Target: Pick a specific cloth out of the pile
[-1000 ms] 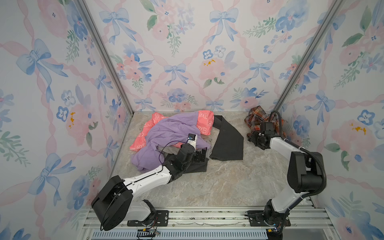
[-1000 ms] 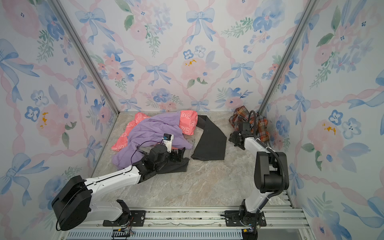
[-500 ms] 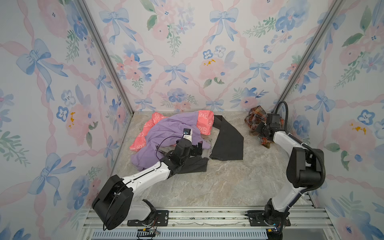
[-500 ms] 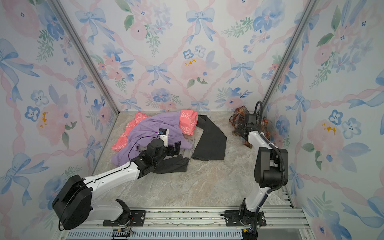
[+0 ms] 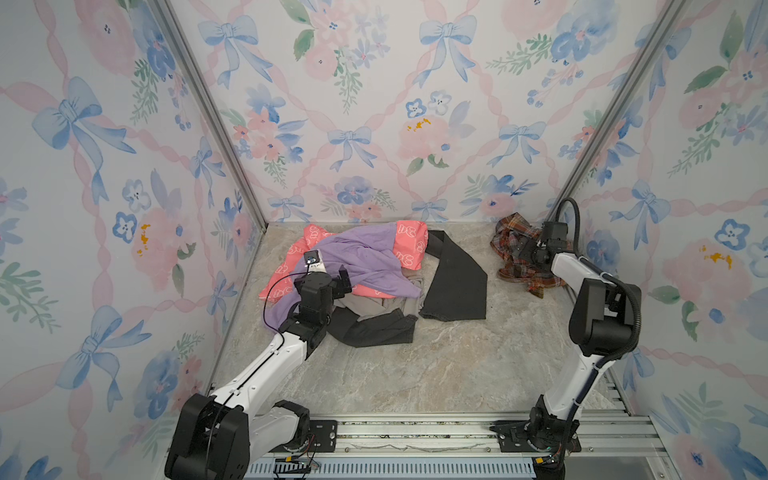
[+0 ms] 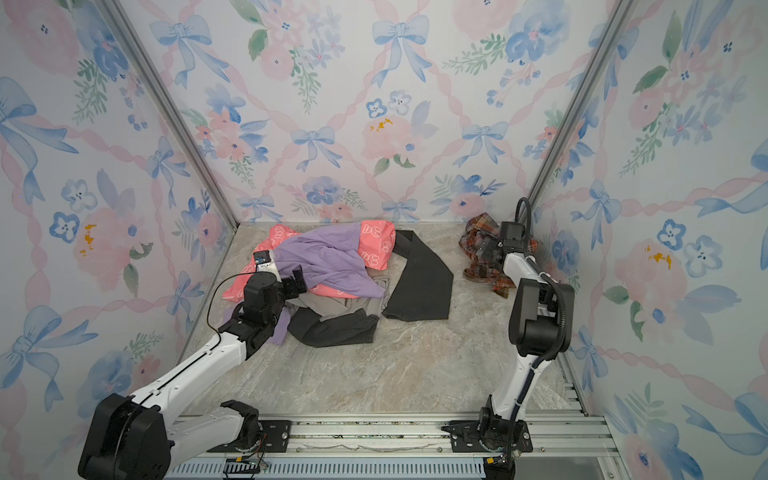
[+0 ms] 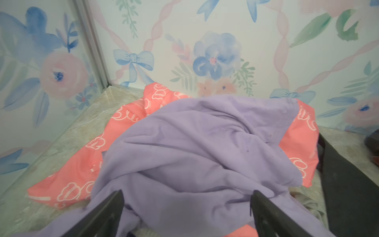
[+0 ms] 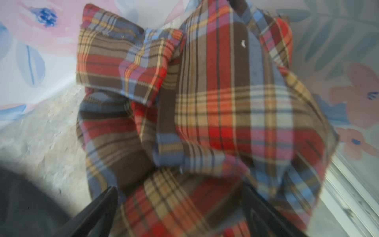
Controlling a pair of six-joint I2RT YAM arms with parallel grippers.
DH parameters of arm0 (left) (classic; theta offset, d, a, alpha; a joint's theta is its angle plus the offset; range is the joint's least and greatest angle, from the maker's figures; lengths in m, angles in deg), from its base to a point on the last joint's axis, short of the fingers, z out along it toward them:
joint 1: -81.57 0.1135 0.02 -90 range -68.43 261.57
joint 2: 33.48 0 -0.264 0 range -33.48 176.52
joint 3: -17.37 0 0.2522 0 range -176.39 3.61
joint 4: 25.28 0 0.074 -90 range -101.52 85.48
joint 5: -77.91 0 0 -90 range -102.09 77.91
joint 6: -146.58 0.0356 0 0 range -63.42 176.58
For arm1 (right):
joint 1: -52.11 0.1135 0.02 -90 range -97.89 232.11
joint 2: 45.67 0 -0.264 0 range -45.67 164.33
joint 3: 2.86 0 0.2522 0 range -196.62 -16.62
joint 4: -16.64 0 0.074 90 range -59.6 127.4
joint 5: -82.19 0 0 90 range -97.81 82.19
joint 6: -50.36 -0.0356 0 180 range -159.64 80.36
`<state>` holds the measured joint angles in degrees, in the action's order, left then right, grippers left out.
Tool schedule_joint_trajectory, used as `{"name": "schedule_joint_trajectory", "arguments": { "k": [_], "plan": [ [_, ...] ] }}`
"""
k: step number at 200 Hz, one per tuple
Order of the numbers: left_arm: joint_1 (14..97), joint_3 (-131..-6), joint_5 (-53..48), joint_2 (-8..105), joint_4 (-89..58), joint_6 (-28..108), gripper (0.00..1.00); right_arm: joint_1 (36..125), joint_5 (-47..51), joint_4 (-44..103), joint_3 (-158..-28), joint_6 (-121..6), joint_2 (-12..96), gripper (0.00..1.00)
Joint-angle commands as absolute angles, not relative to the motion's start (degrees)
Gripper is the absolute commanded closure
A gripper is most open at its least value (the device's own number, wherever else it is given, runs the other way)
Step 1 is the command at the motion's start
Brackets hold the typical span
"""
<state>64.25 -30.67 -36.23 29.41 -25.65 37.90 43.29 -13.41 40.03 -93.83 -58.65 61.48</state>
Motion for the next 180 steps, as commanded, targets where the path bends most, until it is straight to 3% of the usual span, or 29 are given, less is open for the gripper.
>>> {"name": "schedule_joint_trajectory", "arguments": {
  "k": [1, 36, 65, 111, 147, 162, 180],
  "plan": [
    [67.2, -25.8, -38.7, 26.1, -29.8, 41.5, 0.02, 46.5, -13.5, 34.6, -84.0, -55.3, 47.9, 0.03],
    [69.4, -17.3, -40.6, 25.2, -38.1, 46.0, 0.02, 52.5, -20.2, 23.7, -61.6, -52.1, 30.8, 0.03],
    [71.3, -14.7, -39.4, 31.6, -45.5, 47.6, 0.02, 54.5, -25.2, 10.2, -46.9, -49.5, 25.1, 0.03],
    [73.3, -9.7, -34.4, 40.3, -62.2, 48.8, 0.02, 55.1, -26.6, -23.1, -33.6, -43.7, 33.5, 0.03],
    [76.7, -7.9, -30.8, 42.8, -73.1, 47.9, 0.02, 57.3, -24.5, -30.2, -35.7, -40.2, 44.2, 0.03],
    [76.9, -8.2, -30.9, 45.0, -76.1, 48.2, 0.02, 57.4, -24.9, -23.6, -37.2, -40.5, 42.1, 0.03],
    [76.7, -4.5, -29.6, 50.4, -87.9, 49.0, 0.02, 56.2, -24.2, -27.5, -36.5, -41.6, 43.7, 0.03]
  ]
}}
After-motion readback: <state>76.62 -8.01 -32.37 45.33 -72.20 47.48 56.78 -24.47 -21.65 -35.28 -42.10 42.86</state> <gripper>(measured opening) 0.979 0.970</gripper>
